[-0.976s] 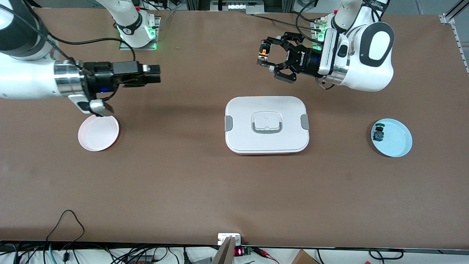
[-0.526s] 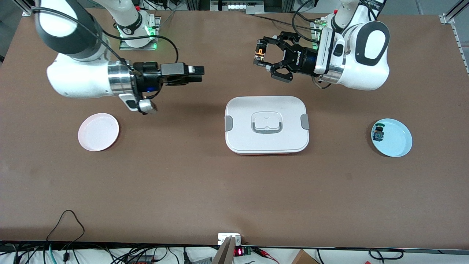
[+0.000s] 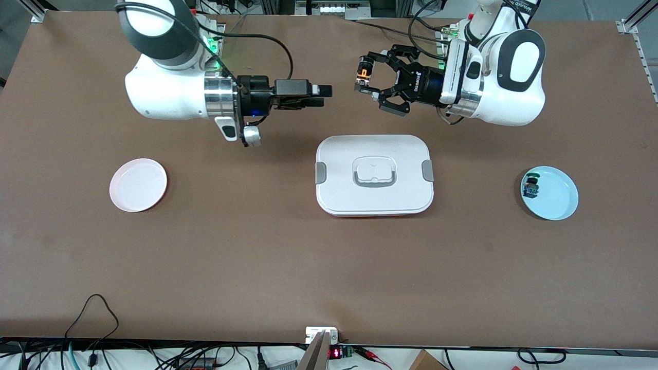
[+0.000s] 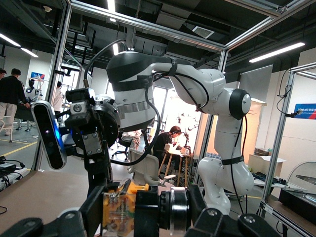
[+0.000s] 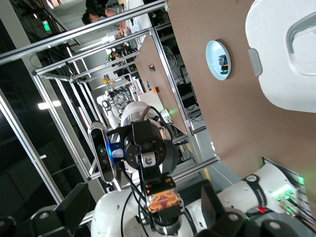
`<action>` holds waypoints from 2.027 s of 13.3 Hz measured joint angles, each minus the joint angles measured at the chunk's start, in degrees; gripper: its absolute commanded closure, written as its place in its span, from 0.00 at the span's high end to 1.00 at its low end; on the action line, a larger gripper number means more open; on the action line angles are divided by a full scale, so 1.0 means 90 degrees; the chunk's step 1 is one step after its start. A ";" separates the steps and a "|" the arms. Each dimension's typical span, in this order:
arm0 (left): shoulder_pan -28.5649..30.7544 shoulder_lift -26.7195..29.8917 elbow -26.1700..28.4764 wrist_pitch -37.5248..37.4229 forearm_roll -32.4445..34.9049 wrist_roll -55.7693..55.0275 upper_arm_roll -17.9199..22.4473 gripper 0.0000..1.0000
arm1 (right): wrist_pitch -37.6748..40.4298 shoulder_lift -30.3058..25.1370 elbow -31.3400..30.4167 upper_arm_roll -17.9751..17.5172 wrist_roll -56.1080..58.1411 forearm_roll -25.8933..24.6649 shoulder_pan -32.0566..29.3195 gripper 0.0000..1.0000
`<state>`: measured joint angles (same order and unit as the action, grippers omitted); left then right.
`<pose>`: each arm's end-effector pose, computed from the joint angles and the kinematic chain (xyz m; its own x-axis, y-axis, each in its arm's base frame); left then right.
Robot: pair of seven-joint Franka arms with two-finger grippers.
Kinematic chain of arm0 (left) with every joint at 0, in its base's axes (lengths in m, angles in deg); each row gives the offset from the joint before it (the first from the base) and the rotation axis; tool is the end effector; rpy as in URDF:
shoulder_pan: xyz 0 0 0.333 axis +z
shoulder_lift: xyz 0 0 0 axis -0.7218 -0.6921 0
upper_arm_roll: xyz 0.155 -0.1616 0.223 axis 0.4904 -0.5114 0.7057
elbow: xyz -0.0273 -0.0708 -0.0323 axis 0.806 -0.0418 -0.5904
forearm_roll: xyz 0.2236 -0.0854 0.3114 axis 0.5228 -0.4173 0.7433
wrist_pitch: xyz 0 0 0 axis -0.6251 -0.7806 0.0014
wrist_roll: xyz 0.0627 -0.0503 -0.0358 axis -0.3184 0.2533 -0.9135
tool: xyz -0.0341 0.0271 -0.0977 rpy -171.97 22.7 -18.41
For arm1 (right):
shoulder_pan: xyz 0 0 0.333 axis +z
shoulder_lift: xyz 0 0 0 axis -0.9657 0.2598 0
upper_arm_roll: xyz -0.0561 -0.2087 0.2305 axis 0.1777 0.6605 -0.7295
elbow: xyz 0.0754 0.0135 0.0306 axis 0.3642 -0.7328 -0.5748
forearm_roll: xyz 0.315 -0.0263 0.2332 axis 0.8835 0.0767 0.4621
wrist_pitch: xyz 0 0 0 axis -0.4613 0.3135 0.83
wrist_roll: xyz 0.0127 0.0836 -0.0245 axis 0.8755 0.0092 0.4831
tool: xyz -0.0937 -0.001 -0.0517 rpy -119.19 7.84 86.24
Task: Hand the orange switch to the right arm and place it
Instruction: 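Hold the switch up with the left gripper while the right gripper approaches, then close the right gripper on the orange switch beside the left gripper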
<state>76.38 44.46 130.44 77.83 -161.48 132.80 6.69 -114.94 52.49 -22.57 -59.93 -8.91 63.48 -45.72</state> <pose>0.4745 -0.2696 0.4554 0.2128 0.0524 0.9757 -0.9638 0.1753 0.2008 0.5123 0.3777 0.4966 0.9274 0.0099 -0.3738 -0.3664 -0.1764 -0.9136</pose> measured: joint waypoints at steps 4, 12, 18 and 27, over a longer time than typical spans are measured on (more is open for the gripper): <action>0.0000 0.0000 0.0001 0.0004 0.0000 0.0000 0.0000 0.00 | -0.0662 -0.0032 -0.0072 -0.0141 0.0124 0.0714 0.0274 1.00; 0.0003 0.0000 0.0000 0.0613 -0.0089 0.0392 -0.0280 0.00 | -0.1796 -0.0362 -0.0373 -0.0636 0.0625 0.0752 0.0278 1.00; 0.0011 -0.0001 0.0000 0.0626 -0.0089 0.0499 -0.0280 0.00 | -0.1797 -0.0365 -0.0651 -0.0703 0.1644 0.1798 0.0279 1.00; 0.0021 -0.0011 0.0001 0.0628 -0.0089 0.0506 -0.0280 0.00 | -0.1797 -0.0366 -0.0776 -0.0821 0.2387 0.1842 0.0280 0.99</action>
<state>76.57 44.36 130.44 83.48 -162.28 137.35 4.16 -131.11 49.19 -29.55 -67.33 12.57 80.06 -43.20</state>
